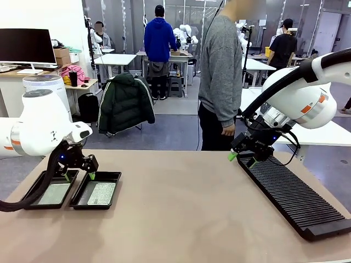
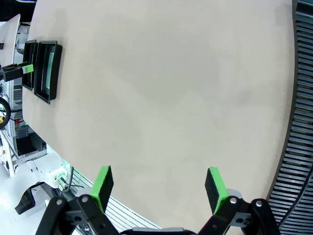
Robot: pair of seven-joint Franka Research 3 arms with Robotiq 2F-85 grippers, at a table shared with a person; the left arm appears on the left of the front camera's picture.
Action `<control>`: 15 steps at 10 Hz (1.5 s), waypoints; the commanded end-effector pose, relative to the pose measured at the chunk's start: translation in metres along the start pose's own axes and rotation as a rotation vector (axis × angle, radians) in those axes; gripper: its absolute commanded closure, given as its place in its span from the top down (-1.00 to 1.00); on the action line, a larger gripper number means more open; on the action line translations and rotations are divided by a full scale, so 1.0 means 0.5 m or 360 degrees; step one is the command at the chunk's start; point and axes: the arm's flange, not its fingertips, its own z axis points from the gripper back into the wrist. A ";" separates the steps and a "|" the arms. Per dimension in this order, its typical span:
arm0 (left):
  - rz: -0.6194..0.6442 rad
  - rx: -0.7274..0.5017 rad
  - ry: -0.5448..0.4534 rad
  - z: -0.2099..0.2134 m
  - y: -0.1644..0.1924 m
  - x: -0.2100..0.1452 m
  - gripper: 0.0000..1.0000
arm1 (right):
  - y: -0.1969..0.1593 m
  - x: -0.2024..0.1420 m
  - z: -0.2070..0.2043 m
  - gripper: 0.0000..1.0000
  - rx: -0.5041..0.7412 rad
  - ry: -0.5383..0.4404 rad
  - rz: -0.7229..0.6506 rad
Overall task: Inspect and transfer BCBs to ESD trays.
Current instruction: Pick up the ESD tray and place it on the left side of the table.
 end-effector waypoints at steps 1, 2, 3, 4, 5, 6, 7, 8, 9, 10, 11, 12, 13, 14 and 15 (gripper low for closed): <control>0.0007 -0.0051 0.0000 0.055 -0.006 -0.015 0.80 | 0.004 0.003 -0.002 1.00 -0.0012 -0.0009 -0.0036; -0.0004 -0.0089 -0.0011 0.084 -0.006 -0.017 0.80 | 0.004 0.003 -0.002 1.00 -0.0012 -0.0009 -0.0036; -0.0008 -0.0105 -0.0028 0.113 -0.004 -0.015 0.80 | 0.004 0.003 -0.002 1.00 -0.0012 -0.0009 -0.0036; -0.0016 -0.0162 -0.0034 0.148 0.001 -0.014 0.80 | 0.004 0.003 -0.002 1.00 -0.0012 -0.0009 -0.0036; -0.0018 -0.0218 -0.0035 0.178 0.007 -0.011 0.80 | 0.004 0.003 -0.002 1.00 -0.0012 -0.0009 -0.0036; 0.0005 -0.0318 -0.0042 0.204 0.016 -0.009 0.80 | 0.004 0.003 -0.002 1.00 -0.0012 -0.0009 -0.0036; 0.0017 -0.0360 -0.0024 0.220 0.020 -0.004 0.80 | 0.004 0.003 -0.002 1.00 -0.0012 -0.0009 -0.0036; 0.0036 -0.0380 0.0005 0.222 0.028 -0.002 0.80 | 0.004 0.003 -0.002 1.00 -0.0012 -0.0009 -0.0036; 0.0052 -0.0413 0.0016 0.221 0.035 0.001 0.80 | 0.004 0.003 -0.002 1.00 -0.0012 -0.0009 -0.0036; 0.0064 -0.0429 0.0003 0.224 0.038 0.002 0.80 | 0.004 0.003 -0.002 1.00 -0.0012 -0.0009 -0.0036; 0.0087 -0.0452 -0.0019 0.229 0.043 0.005 0.80 | 0.004 0.003 -0.002 1.00 -0.0012 -0.0009 -0.0036; 0.0082 -0.0466 0.0019 0.228 0.043 0.006 0.80 | 0.004 0.003 -0.002 1.00 -0.0012 -0.0009 -0.0036; 0.0099 -0.0381 -0.0009 0.229 0.034 -0.003 0.80 | 0.004 0.003 -0.002 1.00 -0.0012 -0.0009 -0.0036; 0.0099 -0.0381 -0.0009 0.229 0.034 -0.003 0.80 | 0.004 0.003 -0.002 1.00 -0.0012 -0.0009 -0.0036; 0.0099 -0.0381 -0.0009 0.229 0.034 -0.003 0.80 | 0.004 0.003 -0.002 1.00 -0.0012 -0.0009 -0.0036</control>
